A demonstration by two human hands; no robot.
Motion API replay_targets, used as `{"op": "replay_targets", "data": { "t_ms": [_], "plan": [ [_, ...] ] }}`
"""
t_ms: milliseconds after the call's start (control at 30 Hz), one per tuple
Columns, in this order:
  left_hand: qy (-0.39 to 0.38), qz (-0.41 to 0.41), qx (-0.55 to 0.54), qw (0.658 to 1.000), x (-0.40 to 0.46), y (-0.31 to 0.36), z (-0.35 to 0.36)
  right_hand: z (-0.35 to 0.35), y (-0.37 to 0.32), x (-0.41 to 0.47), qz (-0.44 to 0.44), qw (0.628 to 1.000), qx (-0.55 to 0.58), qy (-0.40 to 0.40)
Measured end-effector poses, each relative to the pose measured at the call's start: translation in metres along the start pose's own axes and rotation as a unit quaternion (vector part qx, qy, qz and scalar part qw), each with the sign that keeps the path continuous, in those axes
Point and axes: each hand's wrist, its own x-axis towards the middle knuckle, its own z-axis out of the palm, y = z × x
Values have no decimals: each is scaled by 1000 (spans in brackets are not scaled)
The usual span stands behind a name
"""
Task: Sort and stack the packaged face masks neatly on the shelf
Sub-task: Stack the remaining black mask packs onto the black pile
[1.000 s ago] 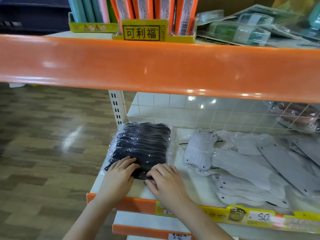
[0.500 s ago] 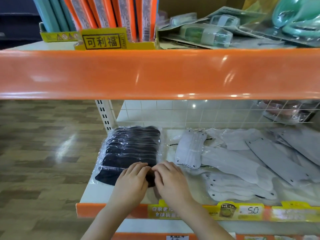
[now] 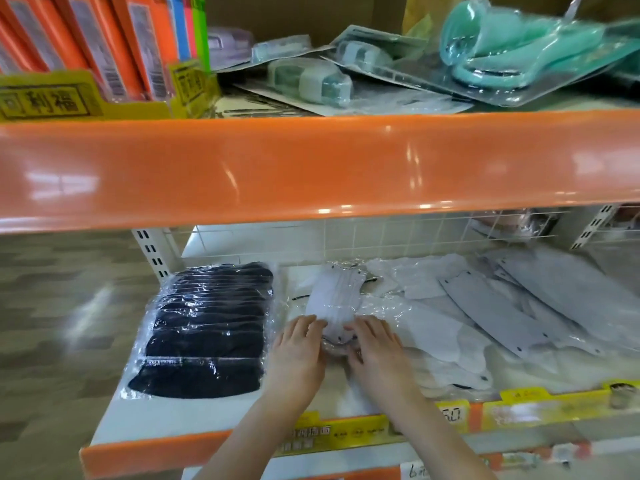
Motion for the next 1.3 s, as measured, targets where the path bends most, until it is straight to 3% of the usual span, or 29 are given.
{"op": "replay_targets", "data": {
  "t_ms": [167, 433, 600, 767, 867, 1033, 1300],
  "plan": [
    [-52, -46, -29, 997, 2, 2, 17, 1, 1, -2, 37, 998, -13, -41],
    [-64, -18, 4, 998, -4, -1, 17, 2, 1, -4, 24, 998, -24, -56],
    [-46, 2, 4, 999, -5, 3, 18, -8, -1, -4, 36, 992, 93, -82],
    [-9, 10, -30, 999, -7, 9, 13, -19, -7, -5, -24, 985, 165, -38],
    [40, 25, -77, 996, -7, 10, 9, -20, -6, -4, -12, 985, 171, 6],
    [104, -45, -185, 976, -10, 9, -4, -16, 3, -4, 70, 989, 88, 92],
    [126, -132, -345, 921, -15, 15, -59, -37, 15, 9, 158, 981, 70, 91]
  ]
}}
